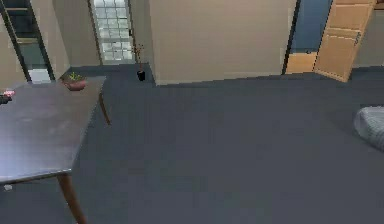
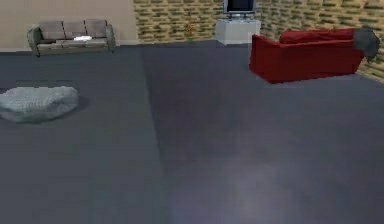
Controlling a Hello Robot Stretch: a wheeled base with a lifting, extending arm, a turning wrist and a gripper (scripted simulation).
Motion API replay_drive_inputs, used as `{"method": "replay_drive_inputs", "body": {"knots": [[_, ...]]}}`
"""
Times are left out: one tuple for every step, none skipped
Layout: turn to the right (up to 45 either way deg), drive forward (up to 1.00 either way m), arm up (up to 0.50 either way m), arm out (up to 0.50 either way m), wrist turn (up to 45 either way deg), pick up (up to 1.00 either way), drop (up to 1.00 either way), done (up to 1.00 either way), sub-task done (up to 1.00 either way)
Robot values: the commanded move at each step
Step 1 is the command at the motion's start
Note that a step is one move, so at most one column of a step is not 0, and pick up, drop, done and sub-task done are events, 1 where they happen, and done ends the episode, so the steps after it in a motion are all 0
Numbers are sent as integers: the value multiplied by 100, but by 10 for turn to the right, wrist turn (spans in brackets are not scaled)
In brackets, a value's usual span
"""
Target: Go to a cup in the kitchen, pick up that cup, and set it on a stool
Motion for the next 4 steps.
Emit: {"method": "replay_drive_inputs", "body": {"knots": [[30, 0, 0, 0, 0, 0, 0, 0, 0], [0, 75, 0, 0, 0, 0, 0, 0, 0], [-180, 0, 0, 0, 0, 0, 0, 0, 0], [0, 100, 0, 0, 0, 0, 0, 0, 0]]}}
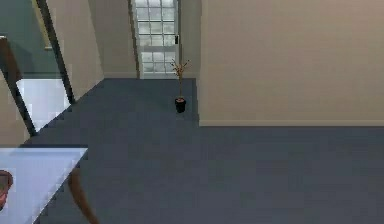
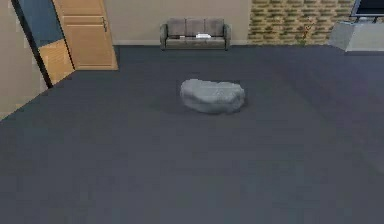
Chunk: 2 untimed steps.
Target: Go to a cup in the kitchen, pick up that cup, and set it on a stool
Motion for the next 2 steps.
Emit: {"method": "replay_drive_inputs", "body": {"knots": [[0, 100, 0, 0, 0, 0, 0, 0, 0], [0, 30, 0, 0, 0, 0, 0, 0, 0]]}}
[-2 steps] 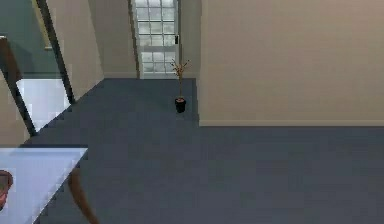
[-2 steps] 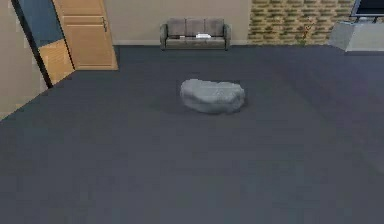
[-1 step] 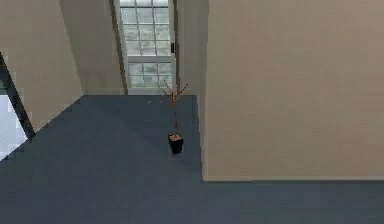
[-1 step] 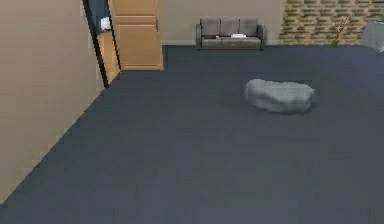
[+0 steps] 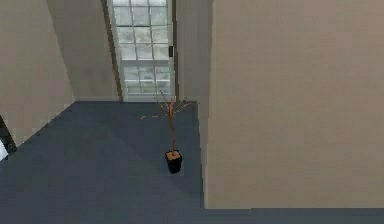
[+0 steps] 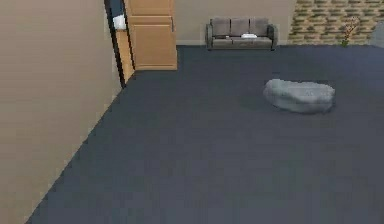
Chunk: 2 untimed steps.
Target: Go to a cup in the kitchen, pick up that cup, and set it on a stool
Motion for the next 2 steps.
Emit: {"method": "replay_drive_inputs", "body": {"knots": [[-450, 0, 0, 0, 0, 0, 0, 0, 0], [-180, 0, 0, 0, 0, 0, 0, 0, 0]]}}
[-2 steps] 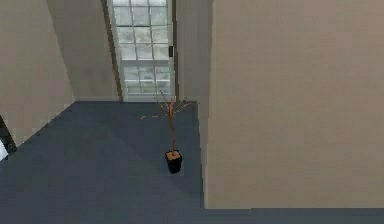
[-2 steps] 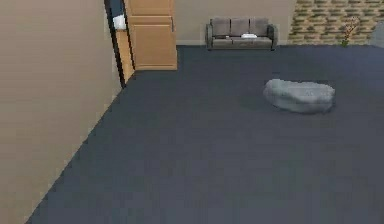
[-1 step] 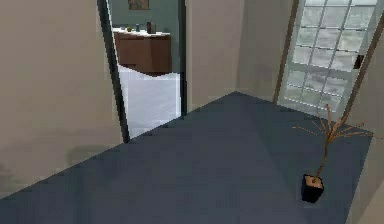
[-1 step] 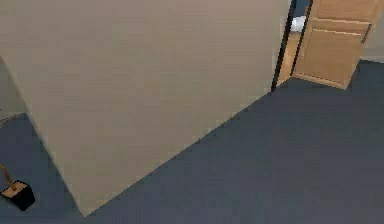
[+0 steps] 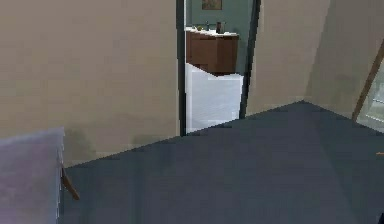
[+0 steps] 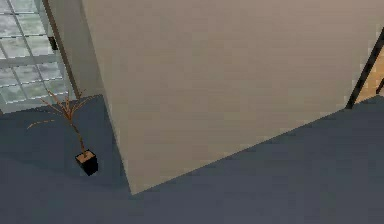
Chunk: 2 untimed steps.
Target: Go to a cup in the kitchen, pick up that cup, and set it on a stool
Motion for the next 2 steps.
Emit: {"method": "replay_drive_inputs", "body": {"knots": [[0, 25, 0, 0, 0, 0, 0, 0, 0], [120, 0, 0, 0, 0, 0, 0, 0, 0]]}}
